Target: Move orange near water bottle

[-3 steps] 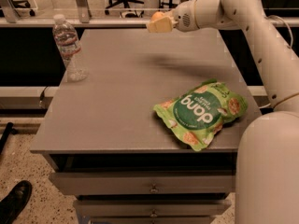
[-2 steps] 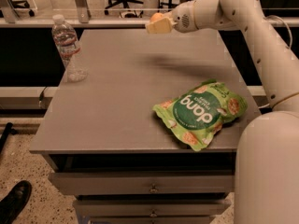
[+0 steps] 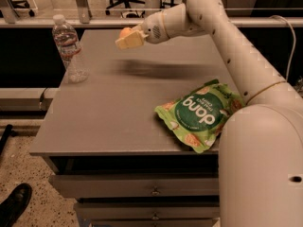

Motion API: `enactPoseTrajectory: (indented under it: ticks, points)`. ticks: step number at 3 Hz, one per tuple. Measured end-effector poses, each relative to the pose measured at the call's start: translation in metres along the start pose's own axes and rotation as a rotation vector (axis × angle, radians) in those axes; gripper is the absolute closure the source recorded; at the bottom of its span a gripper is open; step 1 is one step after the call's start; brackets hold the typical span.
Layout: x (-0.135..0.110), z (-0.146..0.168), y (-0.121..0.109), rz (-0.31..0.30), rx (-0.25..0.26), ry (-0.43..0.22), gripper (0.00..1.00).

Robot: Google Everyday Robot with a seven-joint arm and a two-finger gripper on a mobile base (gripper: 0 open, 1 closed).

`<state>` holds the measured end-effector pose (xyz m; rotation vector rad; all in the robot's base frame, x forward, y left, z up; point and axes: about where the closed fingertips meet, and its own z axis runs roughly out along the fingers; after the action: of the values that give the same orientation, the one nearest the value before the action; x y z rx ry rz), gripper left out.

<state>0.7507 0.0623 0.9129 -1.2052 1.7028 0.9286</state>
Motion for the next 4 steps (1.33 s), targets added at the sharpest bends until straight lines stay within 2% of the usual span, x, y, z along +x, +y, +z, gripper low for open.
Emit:
enactPoseTrajectory:
  ticks: [1, 2, 3, 4]
  points:
    - [-0.005, 0.034, 0.023, -0.035, -0.089, -0.032, 1.00]
    - [-0.002, 0.051, 0.042, -0.040, -0.136, -0.060, 1.00]
    - [0.023, 0.060, 0.058, -0.032, -0.115, -0.018, 1.00]
    - [0.025, 0.062, 0.059, -0.031, -0.118, -0.014, 1.00]
